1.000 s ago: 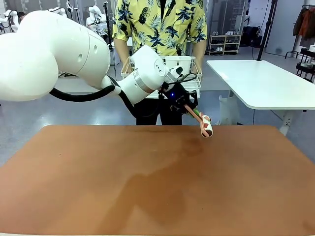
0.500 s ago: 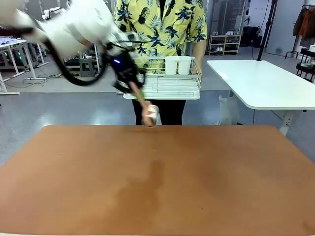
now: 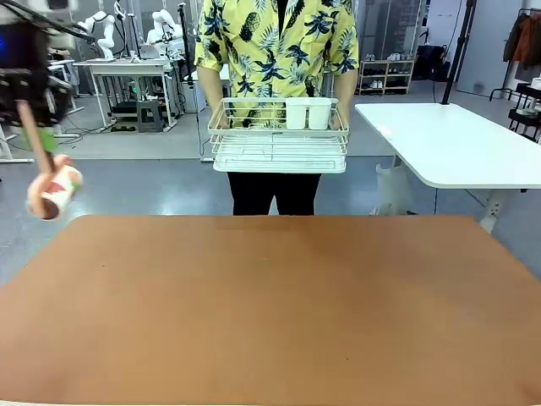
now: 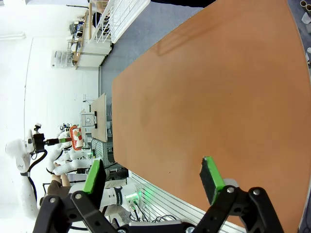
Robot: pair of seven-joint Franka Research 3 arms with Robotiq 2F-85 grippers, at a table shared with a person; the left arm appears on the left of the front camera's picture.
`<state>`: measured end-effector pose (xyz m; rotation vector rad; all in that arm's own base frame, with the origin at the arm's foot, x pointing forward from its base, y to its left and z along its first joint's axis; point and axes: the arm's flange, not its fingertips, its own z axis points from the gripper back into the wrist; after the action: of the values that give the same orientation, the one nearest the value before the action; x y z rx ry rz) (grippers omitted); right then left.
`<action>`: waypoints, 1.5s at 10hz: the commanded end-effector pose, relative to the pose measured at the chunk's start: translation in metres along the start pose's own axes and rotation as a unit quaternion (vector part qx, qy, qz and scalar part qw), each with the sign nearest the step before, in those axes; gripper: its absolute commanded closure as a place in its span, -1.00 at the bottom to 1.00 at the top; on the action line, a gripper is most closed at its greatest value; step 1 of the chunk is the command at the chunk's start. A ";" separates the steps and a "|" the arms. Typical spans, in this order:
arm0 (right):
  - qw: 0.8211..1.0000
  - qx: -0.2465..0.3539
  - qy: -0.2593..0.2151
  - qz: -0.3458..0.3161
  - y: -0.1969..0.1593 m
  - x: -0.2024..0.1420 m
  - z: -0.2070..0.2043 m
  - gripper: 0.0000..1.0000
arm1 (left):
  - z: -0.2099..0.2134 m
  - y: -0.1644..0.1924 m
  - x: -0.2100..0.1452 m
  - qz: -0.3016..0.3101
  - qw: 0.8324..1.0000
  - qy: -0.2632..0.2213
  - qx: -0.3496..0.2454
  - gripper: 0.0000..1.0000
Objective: Clean the table.
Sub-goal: Clean the table with the Lint Roller when the human lifts the Dish drying rack, then place the Lint Roller down when the Dish drying rack is positioned in the middle of the table.
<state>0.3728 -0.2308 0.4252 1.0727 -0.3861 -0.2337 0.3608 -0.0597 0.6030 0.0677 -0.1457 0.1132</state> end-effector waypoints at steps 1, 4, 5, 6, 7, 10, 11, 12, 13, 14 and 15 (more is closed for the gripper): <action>1.000 0.002 0.004 0.007 0.002 -0.002 0.002 -1.00 | -0.025 -0.018 0.003 0.002 0.998 -0.050 -0.037 0.58; 1.000 0.002 0.004 0.007 0.002 -0.002 0.002 -1.00 | 0.002 0.001 -0.006 0.002 1.000 -0.022 -0.007 0.58; 1.000 0.002 0.004 0.007 0.002 -0.002 0.002 -1.00 | 0.002 0.001 -0.006 0.002 1.000 -0.022 -0.007 0.58; 1.000 0.002 0.004 0.007 0.002 -0.002 0.002 -1.00 | 0.002 0.001 -0.006 0.002 1.000 -0.022 -0.007 0.58; 1.000 0.002 0.004 0.007 0.002 -0.002 0.002 -1.00 | 0.002 0.001 -0.006 0.002 1.000 -0.022 -0.007 0.58; 1.000 0.002 0.004 0.007 0.002 -0.002 0.002 -1.00 | 0.002 0.001 -0.006 0.002 1.000 -0.022 -0.007 0.58; 1.000 0.002 0.004 0.007 0.002 -0.002 0.002 -1.00 | 0.002 0.001 -0.006 0.002 1.000 -0.022 -0.007 0.58; 1.000 0.002 0.004 0.007 0.002 -0.002 0.002 -1.00 | 0.002 0.001 -0.006 0.002 1.000 -0.022 -0.007 0.58; 1.000 0.002 0.004 0.007 0.002 -0.002 0.002 -1.00 | 0.002 0.001 -0.006 0.002 1.000 -0.022 -0.007 0.58; 1.000 0.002 0.004 0.007 0.002 -0.002 0.002 -1.00 | 0.002 0.001 -0.006 0.002 1.000 -0.022 -0.007 0.58; 1.000 0.002 0.004 0.007 0.002 -0.002 0.002 -1.00 | 0.002 0.001 -0.006 0.002 1.000 -0.022 -0.007 0.58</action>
<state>0.3729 -0.2307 0.4251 1.0728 -0.3856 -0.2337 0.3566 -0.0621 0.5978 0.0326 -0.1966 0.1182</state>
